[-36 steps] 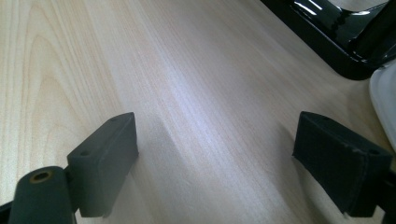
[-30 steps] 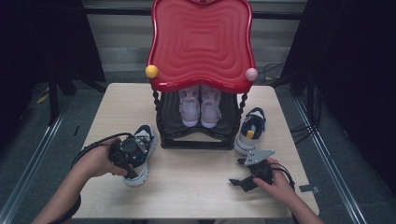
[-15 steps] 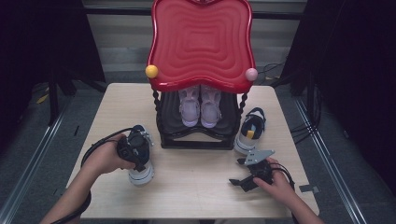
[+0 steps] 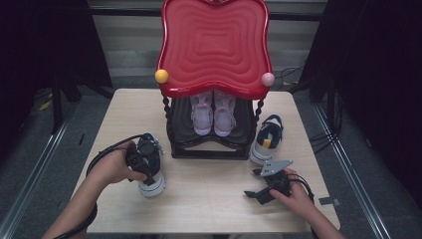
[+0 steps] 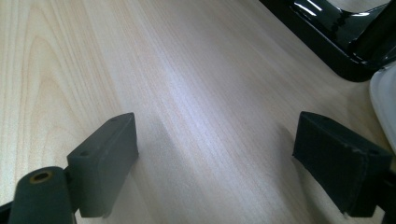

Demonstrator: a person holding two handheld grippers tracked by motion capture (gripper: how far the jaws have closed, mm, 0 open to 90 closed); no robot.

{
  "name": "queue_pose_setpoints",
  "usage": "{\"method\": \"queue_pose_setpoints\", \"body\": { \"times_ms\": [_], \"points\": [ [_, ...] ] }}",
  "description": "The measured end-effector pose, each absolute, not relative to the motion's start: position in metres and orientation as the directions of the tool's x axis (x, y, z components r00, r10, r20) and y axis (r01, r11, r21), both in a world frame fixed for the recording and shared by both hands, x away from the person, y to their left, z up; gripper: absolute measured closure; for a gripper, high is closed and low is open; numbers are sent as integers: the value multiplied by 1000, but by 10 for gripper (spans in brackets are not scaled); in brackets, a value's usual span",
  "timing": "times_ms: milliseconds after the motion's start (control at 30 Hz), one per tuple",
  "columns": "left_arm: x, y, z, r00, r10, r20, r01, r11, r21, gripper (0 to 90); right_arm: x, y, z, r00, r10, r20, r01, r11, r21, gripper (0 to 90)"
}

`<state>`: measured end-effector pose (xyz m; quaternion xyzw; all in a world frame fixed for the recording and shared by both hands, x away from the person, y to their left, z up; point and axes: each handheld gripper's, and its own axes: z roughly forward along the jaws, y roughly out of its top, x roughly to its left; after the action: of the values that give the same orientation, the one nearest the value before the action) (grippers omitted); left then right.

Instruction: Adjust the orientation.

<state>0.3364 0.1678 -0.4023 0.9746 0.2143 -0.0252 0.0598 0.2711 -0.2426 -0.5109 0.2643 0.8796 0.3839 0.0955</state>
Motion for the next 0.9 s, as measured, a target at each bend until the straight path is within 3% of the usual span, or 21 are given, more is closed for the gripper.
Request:
{"method": "queue_pose_setpoints", "body": {
  "times_ms": [100,267,467,667,900],
  "points": [
    [337,170,-406,909,407,-89,415,-903,110,356,271,-243,-511,-842,538,35,391,566,726,128],
    [339,169,-405,920,383,-83,390,-917,87,460,271,-243,-511,-841,540,37,394,564,725,128],
    [340,163,-405,926,370,-74,375,-924,76,521,271,-243,-511,-842,538,35,391,566,726,128],
    [340,157,-414,934,345,-89,349,-936,35,530,271,-243,-511,-842,538,34,391,566,726,128],
    [342,153,-419,944,315,-103,318,-948,14,601,271,-243,-511,-842,539,34,392,566,726,128]
  ]
}}
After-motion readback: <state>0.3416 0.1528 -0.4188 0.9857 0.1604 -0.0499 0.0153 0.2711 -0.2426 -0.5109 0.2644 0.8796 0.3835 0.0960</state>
